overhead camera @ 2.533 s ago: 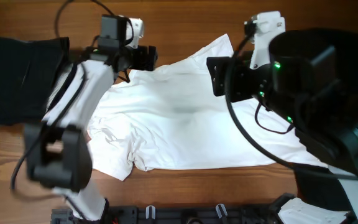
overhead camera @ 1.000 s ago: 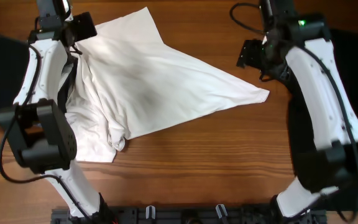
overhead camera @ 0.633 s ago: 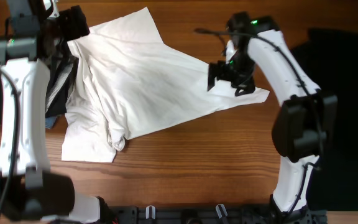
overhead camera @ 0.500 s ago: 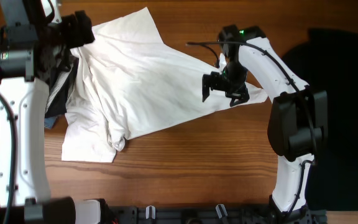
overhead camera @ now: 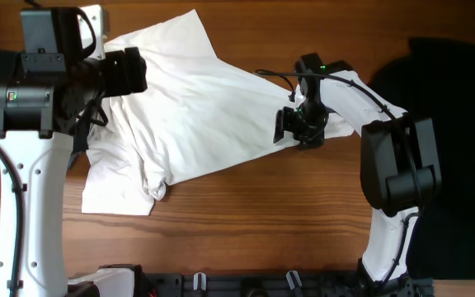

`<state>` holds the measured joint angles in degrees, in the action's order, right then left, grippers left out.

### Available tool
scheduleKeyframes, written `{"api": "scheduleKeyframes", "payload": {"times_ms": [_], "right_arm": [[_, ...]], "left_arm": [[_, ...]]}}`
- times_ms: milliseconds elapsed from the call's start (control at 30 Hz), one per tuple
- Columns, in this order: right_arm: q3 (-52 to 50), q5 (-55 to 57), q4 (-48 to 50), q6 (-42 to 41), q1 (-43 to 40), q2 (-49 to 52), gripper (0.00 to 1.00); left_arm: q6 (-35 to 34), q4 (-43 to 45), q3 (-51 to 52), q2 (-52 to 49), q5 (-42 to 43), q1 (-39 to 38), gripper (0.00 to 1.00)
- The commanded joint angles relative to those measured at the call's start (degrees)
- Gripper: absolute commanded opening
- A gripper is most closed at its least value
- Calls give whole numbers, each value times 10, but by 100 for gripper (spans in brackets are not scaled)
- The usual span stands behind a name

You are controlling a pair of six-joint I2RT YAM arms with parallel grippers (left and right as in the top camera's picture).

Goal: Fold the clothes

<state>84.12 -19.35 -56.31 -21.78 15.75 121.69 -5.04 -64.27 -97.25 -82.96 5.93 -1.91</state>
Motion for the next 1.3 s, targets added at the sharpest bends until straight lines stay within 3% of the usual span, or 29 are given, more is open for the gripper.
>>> {"api": "scheduleKeyframes", "payload": {"times_ms": [0, 33, 267, 367, 533, 733, 767, 800, 833, 900, 1033, 1267], "right_arm": [[-11, 17, 36, 39, 2, 20, 10], [-3, 37, 23, 39, 2, 14, 4], [24, 207, -77, -10, 1, -135, 4], [24, 230, -88, -22, 1, -215, 4], [23, 210, 40, -24, 1, -341, 4], [13, 72, 307, -58, 12, -309, 4], [13, 56, 337, -51, 16, -296, 8], [13, 32, 378, -35, 23, -275, 45], [13, 22, 396, -22, 27, -259, 73], [13, 28, 391, -22, 27, -241, 87], [13, 108, 315, -9, 3, -236, 91], [7, 205, 63, -3, -74, -235, 88]], "left_arm": [[3, -10, -4, 8, 7, -6, 85], [3, -12, -4, 8, 7, -6, 85], [3, -13, -4, 8, 7, -6, 86], [3, -9, -4, 8, 7, -6, 87], [3, 5, -4, 8, 7, -6, 88], [3, 7, -4, 8, 7, -6, 86], [3, 7, -4, 8, 7, -6, 86], [2, 5, -4, 8, 7, -6, 86], [3, 3, -4, 8, 7, -6, 86], [3, -3, -4, 8, 7, -6, 86], [3, -14, -4, 8, 7, -6, 87], [3, -13, -4, 8, 7, -6, 88]]}}
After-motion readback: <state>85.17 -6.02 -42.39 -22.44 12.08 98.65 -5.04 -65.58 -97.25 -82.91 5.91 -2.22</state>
